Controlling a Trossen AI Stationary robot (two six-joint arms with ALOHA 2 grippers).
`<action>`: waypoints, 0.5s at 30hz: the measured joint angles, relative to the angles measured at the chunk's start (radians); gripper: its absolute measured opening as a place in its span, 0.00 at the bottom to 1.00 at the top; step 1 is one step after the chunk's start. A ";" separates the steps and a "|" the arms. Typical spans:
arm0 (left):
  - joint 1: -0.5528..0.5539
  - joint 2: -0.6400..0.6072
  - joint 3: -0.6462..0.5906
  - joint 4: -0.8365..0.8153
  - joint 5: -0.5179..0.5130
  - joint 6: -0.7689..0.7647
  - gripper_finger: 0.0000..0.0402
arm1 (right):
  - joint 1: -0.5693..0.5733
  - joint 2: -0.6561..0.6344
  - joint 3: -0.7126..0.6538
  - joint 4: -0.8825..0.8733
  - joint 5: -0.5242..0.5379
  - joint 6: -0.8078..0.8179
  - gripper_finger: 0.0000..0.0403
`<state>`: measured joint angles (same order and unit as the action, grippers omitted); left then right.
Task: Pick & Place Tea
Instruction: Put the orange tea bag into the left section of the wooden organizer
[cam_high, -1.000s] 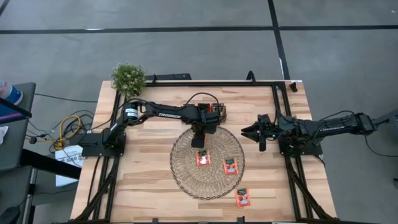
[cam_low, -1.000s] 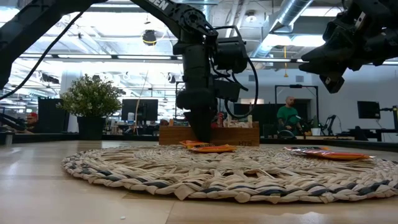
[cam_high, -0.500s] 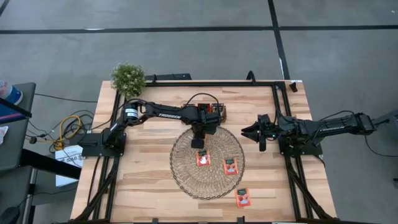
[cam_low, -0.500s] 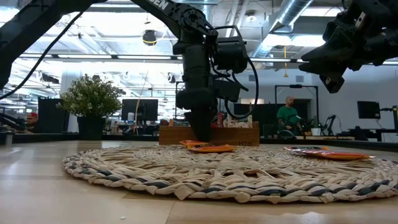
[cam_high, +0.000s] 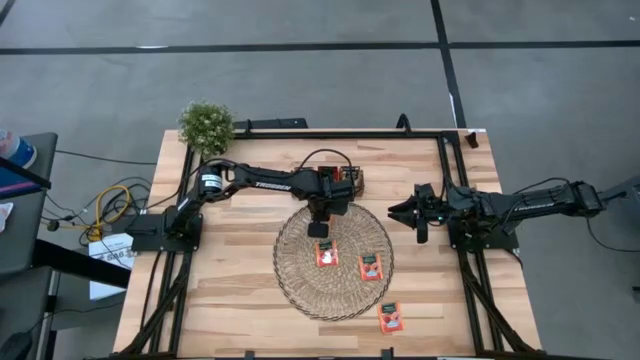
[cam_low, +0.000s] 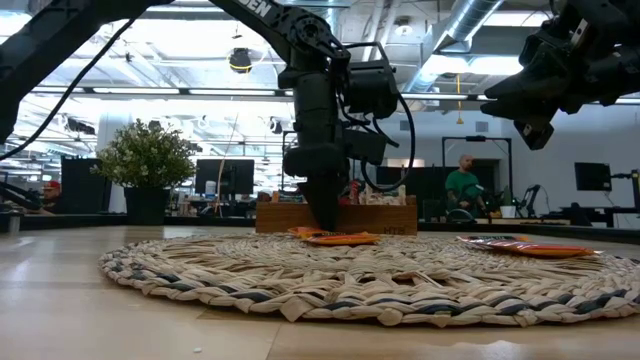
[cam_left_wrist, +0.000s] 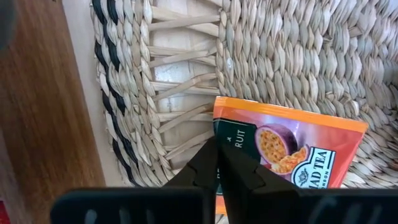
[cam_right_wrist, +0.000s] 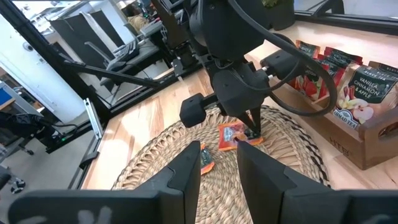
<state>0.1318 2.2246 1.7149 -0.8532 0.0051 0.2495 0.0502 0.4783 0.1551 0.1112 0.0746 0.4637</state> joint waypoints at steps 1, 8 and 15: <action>0.000 0.000 0.000 0.000 0.000 -0.001 0.01 | 0.000 0.000 0.000 0.000 0.000 0.000 0.24; 0.000 0.001 0.032 -0.019 -0.011 -0.003 0.00 | 0.000 0.000 0.000 0.000 0.000 0.000 0.24; 0.000 0.001 0.084 -0.097 -0.013 -0.003 0.00 | 0.000 0.000 0.000 0.000 0.000 0.000 0.24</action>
<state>0.1318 2.2257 1.7987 -0.9502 -0.0081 0.2462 0.0502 0.4785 0.1551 0.1108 0.0750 0.4637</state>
